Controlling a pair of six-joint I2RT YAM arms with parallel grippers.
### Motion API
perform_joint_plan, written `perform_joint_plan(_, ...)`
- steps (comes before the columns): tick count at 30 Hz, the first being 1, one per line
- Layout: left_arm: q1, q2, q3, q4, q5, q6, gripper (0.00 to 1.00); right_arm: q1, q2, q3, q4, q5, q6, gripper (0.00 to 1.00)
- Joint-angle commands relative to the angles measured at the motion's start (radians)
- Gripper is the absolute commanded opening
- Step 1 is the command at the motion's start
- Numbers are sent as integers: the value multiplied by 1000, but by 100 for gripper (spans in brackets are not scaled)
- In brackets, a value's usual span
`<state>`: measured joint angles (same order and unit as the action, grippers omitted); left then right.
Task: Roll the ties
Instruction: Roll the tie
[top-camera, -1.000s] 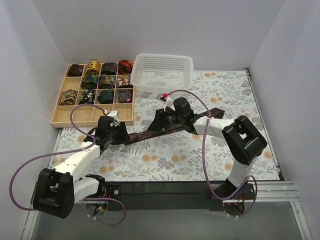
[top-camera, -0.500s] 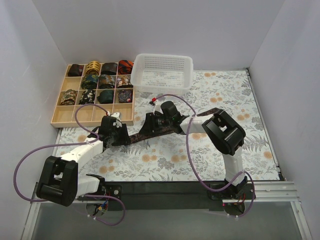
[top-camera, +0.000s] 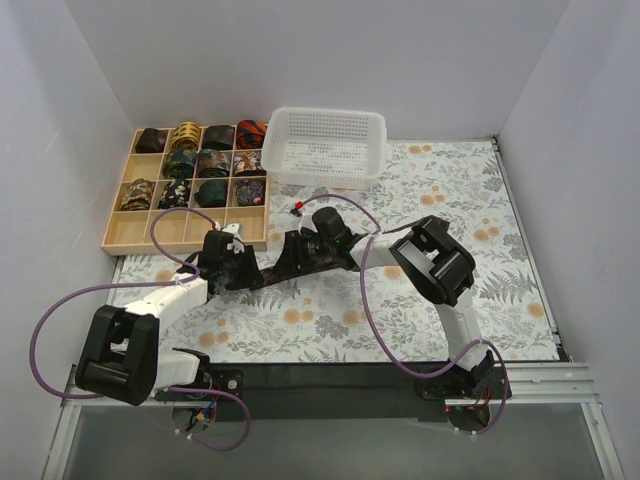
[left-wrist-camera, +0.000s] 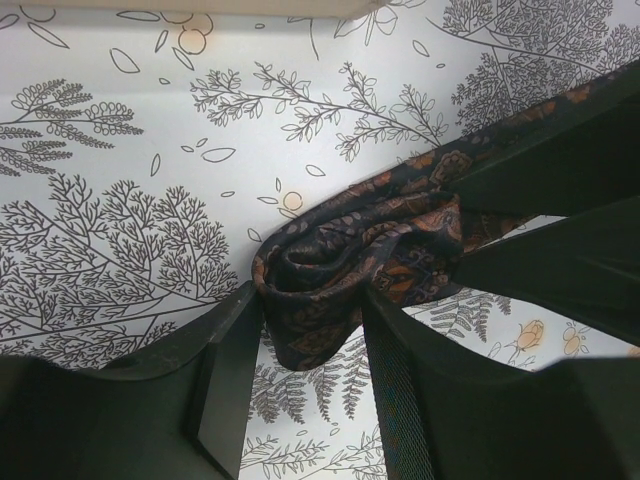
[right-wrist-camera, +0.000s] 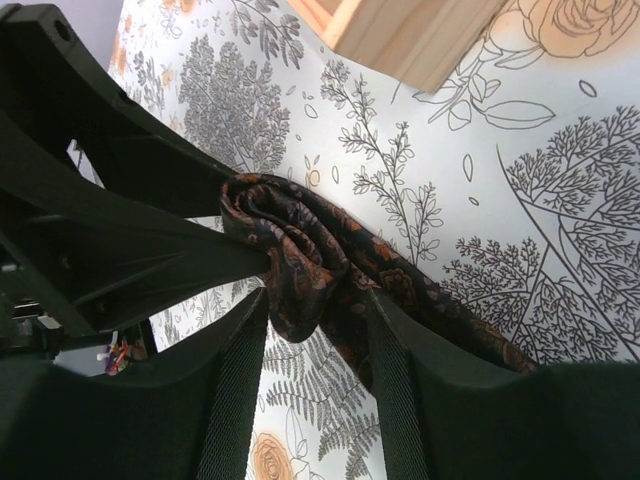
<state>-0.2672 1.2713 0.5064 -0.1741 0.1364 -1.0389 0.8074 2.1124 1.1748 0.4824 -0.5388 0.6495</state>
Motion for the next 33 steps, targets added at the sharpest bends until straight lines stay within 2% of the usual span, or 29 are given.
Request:
perform_joint_plan(1,3,10,14,18,3,-12,41,9,21,39,42,-20,10,43)
perform_joint_plan(4,-1,14,15,18,2,-9,41,12,34,45,42,-24,10,41)
perform_joint_plan(10,-4,20,12,18,-3,-13,42,12,47,31,42,-13,6,25)
perform_joint_plan(14,-4,-12,-3,19,-20,-42,47,9,49,-3,42,-4,1,18)
perform_joint_plan(21,31,-99,-92,87,-5,-116,54,-2,54,-18,42,-13,2,17)
perform_joint_plan(33,51,-75,-189,297,106,-208,52,-4,63,-18,44,-21,4,17)
